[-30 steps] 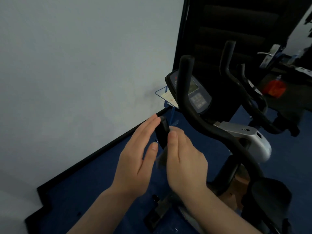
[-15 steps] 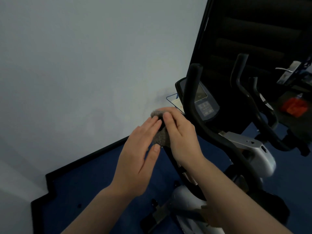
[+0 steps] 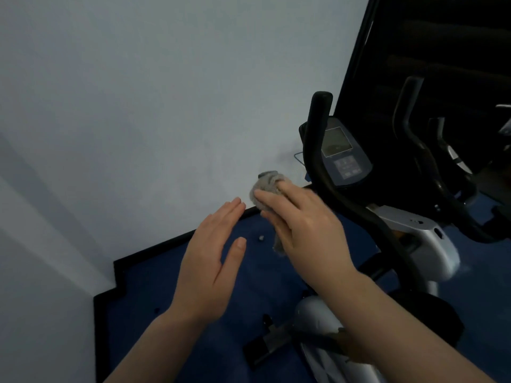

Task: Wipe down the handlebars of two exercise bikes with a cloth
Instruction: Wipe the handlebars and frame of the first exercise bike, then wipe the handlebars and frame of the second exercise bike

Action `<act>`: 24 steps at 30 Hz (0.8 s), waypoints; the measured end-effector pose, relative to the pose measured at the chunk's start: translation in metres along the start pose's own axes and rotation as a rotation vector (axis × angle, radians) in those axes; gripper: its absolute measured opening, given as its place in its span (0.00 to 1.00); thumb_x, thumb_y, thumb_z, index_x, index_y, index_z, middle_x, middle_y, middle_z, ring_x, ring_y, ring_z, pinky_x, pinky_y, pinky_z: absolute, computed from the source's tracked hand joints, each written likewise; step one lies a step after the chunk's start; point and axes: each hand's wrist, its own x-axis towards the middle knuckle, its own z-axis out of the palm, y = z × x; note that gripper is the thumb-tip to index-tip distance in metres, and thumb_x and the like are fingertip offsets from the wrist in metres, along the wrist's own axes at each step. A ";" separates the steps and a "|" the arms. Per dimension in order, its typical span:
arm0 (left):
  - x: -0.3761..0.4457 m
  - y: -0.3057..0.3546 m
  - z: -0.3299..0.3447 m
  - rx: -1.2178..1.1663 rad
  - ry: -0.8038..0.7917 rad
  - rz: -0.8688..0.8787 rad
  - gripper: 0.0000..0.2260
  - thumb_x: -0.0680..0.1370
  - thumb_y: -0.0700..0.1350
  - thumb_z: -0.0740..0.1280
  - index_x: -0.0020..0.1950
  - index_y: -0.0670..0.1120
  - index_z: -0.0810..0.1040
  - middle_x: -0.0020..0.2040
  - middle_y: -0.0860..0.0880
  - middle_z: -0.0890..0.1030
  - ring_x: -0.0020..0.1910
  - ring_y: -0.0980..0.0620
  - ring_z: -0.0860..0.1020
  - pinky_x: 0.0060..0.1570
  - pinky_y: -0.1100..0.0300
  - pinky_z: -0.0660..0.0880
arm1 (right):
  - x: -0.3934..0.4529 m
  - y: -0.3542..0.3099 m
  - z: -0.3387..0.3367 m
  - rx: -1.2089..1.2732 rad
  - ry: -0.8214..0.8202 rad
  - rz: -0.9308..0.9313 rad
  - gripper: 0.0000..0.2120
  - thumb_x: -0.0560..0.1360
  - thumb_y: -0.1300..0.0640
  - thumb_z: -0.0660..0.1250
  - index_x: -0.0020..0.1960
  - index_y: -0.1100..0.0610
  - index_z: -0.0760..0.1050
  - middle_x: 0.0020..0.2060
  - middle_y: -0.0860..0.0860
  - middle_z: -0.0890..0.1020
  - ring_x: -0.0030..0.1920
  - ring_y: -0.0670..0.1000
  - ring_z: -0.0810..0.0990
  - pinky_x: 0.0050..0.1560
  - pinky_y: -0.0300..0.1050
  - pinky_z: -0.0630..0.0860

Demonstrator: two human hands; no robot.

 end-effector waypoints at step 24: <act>-0.203 -0.109 0.061 0.304 -1.197 -0.118 0.18 0.81 0.47 0.56 0.71 0.48 0.67 0.72 0.53 0.66 0.66 0.55 0.69 0.66 0.63 0.64 | -0.336 -0.115 0.032 -0.033 -0.887 1.014 0.18 0.79 0.52 0.59 0.69 0.46 0.64 0.67 0.44 0.71 0.64 0.50 0.70 0.57 0.46 0.69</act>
